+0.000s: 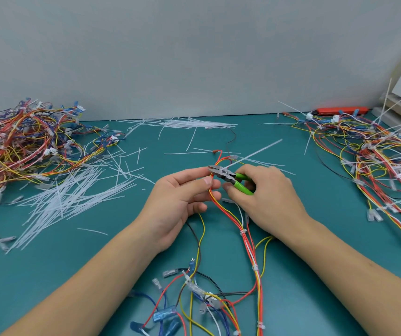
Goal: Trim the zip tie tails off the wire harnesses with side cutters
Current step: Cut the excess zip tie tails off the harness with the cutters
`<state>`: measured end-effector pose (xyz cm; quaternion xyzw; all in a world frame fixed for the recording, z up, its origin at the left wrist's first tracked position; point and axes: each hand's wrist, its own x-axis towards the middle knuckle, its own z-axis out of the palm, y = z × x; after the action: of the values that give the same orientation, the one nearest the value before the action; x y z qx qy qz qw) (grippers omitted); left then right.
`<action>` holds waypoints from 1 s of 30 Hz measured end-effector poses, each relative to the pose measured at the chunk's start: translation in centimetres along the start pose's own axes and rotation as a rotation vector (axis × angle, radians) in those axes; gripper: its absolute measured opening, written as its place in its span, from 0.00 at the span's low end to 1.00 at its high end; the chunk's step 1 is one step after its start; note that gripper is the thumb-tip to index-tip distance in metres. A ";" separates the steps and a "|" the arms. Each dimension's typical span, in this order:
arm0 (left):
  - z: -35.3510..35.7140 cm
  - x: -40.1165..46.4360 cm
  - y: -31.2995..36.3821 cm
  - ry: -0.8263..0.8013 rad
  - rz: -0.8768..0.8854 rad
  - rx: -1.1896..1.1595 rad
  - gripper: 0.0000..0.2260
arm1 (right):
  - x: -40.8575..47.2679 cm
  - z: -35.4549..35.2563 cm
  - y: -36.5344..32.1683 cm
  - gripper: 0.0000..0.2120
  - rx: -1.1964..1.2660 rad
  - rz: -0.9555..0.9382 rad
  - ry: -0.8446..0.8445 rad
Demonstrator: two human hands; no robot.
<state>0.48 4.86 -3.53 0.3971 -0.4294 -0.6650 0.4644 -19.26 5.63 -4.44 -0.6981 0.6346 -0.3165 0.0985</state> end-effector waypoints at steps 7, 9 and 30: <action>0.1 -0.2 0.0 -0.021 0.013 0.015 0.16 | -0.1 -0.2 0.1 0.20 0.013 0.071 0.005; 0.2 -0.3 0.1 -0.034 0.023 0.026 0.21 | -0.1 -0.1 0.2 0.19 0.026 0.067 0.003; 0.0 -0.1 0.1 -0.057 0.009 0.025 0.17 | 0.1 0.3 0.3 0.07 0.007 0.011 0.037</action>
<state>0.54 4.92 -3.42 0.3819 -0.4523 -0.6685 0.4501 -19.38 5.42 -4.81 -0.6883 0.6392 -0.3308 0.0911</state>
